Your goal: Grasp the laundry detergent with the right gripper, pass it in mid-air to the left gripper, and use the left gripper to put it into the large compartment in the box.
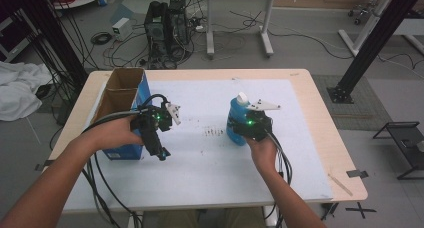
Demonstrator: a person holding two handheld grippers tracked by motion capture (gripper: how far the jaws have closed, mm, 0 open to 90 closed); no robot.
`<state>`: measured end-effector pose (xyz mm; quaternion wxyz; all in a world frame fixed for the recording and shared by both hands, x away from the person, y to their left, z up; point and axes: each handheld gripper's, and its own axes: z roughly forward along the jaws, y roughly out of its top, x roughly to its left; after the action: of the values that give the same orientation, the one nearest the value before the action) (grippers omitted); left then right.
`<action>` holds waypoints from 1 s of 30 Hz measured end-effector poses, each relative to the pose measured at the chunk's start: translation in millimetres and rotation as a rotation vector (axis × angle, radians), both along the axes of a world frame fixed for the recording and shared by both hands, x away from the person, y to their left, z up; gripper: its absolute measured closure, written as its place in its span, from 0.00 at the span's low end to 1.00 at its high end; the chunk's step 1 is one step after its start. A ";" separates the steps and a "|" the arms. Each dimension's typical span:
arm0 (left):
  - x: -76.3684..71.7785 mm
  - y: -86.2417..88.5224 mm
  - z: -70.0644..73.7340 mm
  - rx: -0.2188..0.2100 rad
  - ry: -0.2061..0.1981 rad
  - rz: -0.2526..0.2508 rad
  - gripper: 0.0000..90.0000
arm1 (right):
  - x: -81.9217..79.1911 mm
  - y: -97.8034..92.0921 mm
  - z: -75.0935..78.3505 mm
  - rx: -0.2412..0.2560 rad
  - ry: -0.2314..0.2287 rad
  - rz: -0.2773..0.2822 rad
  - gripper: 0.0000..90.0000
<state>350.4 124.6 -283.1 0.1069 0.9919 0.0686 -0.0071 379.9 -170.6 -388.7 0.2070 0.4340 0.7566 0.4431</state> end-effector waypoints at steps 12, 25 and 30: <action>-1.2 -0.2 -0.7 -0.008 -0.001 0.007 0.16 | -1.1 -0.1 -1.7 -0.007 -0.035 -0.001 0.47; -0.3 -0.2 2.6 0.003 -0.011 -0.005 0.16 | -6.3 -8.0 5.3 0.017 -0.044 0.006 0.48; -0.7 -2.5 4.8 -0.016 -0.015 0.008 0.16 | -11.5 -13.3 14.9 0.008 -0.056 0.067 0.48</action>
<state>349.7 122.1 -278.3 0.1155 0.9907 0.0717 0.0000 368.4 -183.9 -373.8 0.2112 0.3969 0.7628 0.4648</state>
